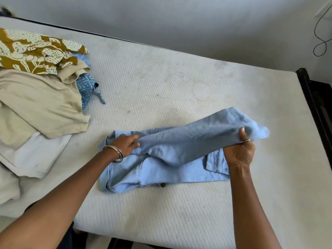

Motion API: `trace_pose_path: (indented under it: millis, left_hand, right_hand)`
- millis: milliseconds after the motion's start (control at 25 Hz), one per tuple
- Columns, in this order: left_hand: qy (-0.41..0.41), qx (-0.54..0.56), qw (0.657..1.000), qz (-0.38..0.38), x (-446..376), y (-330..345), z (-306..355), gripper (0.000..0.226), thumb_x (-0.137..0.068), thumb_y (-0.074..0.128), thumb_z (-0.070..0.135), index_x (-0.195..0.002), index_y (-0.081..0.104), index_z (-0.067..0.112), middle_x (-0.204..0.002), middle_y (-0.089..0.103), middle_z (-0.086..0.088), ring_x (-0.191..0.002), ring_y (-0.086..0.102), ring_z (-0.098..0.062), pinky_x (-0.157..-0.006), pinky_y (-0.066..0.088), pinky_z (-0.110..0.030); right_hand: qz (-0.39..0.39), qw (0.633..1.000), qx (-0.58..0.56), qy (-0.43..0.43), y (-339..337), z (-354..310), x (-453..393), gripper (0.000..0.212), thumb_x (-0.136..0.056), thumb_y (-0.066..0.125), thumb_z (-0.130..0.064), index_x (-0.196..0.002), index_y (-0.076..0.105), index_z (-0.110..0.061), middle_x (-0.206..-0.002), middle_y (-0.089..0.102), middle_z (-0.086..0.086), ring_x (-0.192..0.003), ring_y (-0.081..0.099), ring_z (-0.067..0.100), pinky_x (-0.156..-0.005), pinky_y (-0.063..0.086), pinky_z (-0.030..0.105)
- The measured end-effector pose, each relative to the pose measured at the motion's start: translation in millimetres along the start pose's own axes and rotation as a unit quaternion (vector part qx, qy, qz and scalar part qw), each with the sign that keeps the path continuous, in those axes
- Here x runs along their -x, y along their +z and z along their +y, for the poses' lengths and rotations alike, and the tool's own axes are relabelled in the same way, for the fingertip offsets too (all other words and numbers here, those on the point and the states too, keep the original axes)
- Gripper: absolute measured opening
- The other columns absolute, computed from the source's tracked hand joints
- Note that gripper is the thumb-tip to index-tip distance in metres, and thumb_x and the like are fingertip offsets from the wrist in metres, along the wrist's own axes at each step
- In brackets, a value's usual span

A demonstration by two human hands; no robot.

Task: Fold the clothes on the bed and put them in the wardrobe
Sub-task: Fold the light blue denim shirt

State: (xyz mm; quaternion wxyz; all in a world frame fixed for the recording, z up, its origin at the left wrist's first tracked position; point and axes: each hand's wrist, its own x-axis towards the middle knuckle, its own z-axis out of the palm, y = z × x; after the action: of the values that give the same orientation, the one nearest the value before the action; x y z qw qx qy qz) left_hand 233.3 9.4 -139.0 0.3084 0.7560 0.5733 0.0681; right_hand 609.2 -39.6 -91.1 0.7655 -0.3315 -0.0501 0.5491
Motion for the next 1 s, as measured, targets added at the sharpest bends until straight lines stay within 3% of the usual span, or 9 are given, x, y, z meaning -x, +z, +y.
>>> trace_pose_path:
  millis: [80,280,440,520,640,720,800,880,1000]
  left_hand:
    - [-0.083,0.009,0.996,-0.026,-8,7,-7,0.029,-0.098,0.052,0.024,-0.109,0.064,0.0,-0.078,0.062,-0.013,-0.084,0.062,-0.029,-0.069,0.037,-0.029]
    - [-0.157,-0.014,0.983,-0.099,-27,-1,-10,0.052,-0.091,0.037,0.066,-0.113,0.066,0.029,-0.113,0.067,-0.002,-0.112,0.058,-0.028,-0.103,0.036,-0.043]
    - [-0.232,-0.106,0.962,-0.096,-26,1,1,0.059,-0.087,0.032,0.069,-0.118,0.061,0.028,-0.118,0.066,-0.006,-0.113,0.056,-0.031,-0.107,0.028,-0.047]
    - [-0.145,-0.23,0.961,0.05,-23,11,27,0.031,-0.091,0.047,0.046,-0.104,0.06,0.021,-0.095,0.069,-0.008,-0.095,0.062,-0.031,-0.094,0.034,-0.047]
    - [0.157,-0.277,0.921,0.226,-18,38,80,0.013,-0.08,0.061,0.028,-0.082,0.063,0.015,-0.08,0.062,-0.007,-0.074,0.06,-0.03,-0.066,0.045,-0.039]
    - [0.232,-0.252,0.927,0.151,-16,72,98,0.032,-0.077,0.065,0.037,-0.102,0.067,0.017,-0.106,0.064,-0.01,-0.093,0.062,-0.03,-0.071,0.05,-0.042]
    - [0.124,-0.241,0.962,-0.022,-9,97,101,0.077,-0.08,0.063,0.054,-0.147,0.031,0.033,-0.158,0.021,-0.002,-0.142,0.026,-0.026,-0.1,0.032,-0.063]
    - [0.066,-0.243,0.962,-0.111,-2,110,97,0.089,-0.084,0.046,0.069,-0.148,-0.011,0.044,-0.156,-0.027,0.014,-0.145,-0.021,-0.02,-0.101,-0.002,-0.076]
    - [0.037,-0.261,0.961,-0.079,-1,108,115,0.099,-0.075,0.041,0.082,-0.15,-0.007,0.037,-0.158,-0.02,0.01,-0.146,-0.019,-0.025,-0.09,-0.017,-0.079]
  right_hand:
    - [0.072,0.996,0.051,0.021,-16,7,-7,0.024,-0.088,0.067,-0.011,-0.112,0.065,-0.01,-0.099,0.071,0.003,-0.091,0.069,0.018,-0.086,0.055,0.031]
    - [0.121,0.991,0.04,-0.049,-30,-9,-22,0.048,-0.09,0.056,0.005,-0.137,0.053,-0.006,-0.121,0.064,0.007,-0.102,0.068,0.021,-0.081,0.056,0.03]
    - [0.197,0.966,0.168,-0.005,-37,-13,-27,0.03,-0.094,0.052,0.005,-0.117,0.06,-0.012,-0.124,0.065,0.006,-0.092,0.068,0.015,-0.082,0.054,0.029]
    - [0.236,0.95,0.192,0.076,-46,-12,-28,0.024,-0.096,0.052,0.002,-0.116,0.058,-0.011,-0.123,0.065,0.008,-0.093,0.068,0.019,-0.077,0.055,0.033]
    - [0.251,0.949,0.174,0.077,-50,-6,-30,0.039,-0.09,0.062,0.005,-0.126,0.052,-0.008,-0.121,0.064,0.011,-0.096,0.068,0.021,-0.062,0.057,0.029]
    - [0.276,0.941,0.192,0.046,-46,-2,-30,0.053,-0.086,0.065,0.008,-0.135,0.049,-0.006,-0.12,0.063,0.011,-0.089,0.066,0.016,-0.057,0.055,0.025]
    - [0.299,0.929,0.215,0.026,-45,1,-32,0.055,-0.088,0.062,0.011,-0.135,0.046,-0.011,-0.117,0.061,0.009,-0.084,0.062,0.012,-0.059,0.053,0.025]
    - [0.325,0.905,0.276,-0.009,-45,-1,-33,0.044,-0.088,0.065,0.007,-0.122,0.048,-0.015,-0.115,0.063,0.012,-0.078,0.061,0.012,-0.063,0.054,0.028]
    - [0.392,0.828,0.401,-0.011,-42,1,-22,0.028,-0.08,0.081,-0.016,-0.091,0.055,-0.011,-0.096,0.067,0.016,-0.065,0.063,0.021,-0.064,0.059,0.035]
